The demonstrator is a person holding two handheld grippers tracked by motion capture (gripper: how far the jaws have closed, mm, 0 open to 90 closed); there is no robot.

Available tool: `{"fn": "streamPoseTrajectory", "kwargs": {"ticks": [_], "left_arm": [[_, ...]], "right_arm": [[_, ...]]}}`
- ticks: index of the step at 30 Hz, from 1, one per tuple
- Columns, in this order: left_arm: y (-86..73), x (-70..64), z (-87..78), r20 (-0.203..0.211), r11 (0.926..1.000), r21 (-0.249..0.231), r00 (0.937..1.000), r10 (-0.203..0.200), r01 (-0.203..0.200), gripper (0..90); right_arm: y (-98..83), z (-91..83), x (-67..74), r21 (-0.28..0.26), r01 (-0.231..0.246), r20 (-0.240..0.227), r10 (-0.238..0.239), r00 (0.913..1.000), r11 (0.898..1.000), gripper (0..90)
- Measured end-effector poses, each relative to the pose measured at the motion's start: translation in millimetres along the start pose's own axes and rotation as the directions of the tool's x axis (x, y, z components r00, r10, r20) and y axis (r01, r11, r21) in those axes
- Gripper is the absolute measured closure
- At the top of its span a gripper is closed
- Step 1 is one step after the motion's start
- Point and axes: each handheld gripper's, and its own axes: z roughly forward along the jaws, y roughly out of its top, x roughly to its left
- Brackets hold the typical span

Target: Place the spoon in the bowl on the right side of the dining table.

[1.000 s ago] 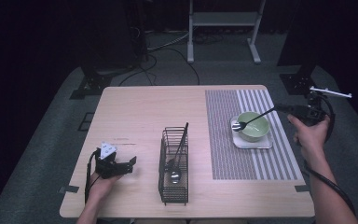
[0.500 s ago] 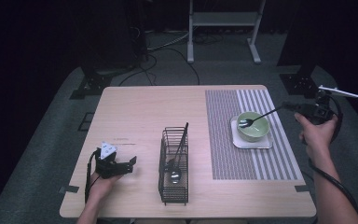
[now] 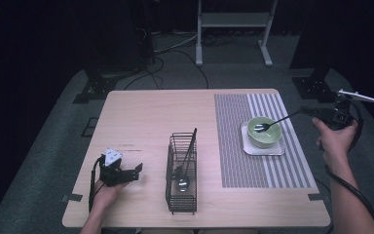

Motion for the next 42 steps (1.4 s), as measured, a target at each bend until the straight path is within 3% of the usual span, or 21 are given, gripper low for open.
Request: {"fn": "streamPoseTrajectory", "kwargs": {"ticks": [17, 27, 42], "left_arm": [[0.7, -0.3, 1.2, -0.003, 1.0000, 0.004, 1.0000, -0.007, 0.007, 0.0], [2.3, -3.0, 3.8, 0.003, 0.9999, 0.004, 0.9999, 0.014, -0.014, 0.0], [-0.2, -1.1, -0.1, -0.001, 0.9999, -0.004, 0.9999, 0.011, -0.011, 0.0]], "right_arm": [[-6.4, 2.9, -18.0, -0.011, -0.035, 0.033, 0.035, 0.9988, 0.999, 88.4], [-13.0, 8.2, -27.5, -0.004, -0.051, 0.050, 0.051, 0.9974, 0.999, 88.4], [-18.7, 16.0, -33.8, 0.011, -0.061, 0.062, 0.060, 0.9963, 0.998, 88.3]]}}
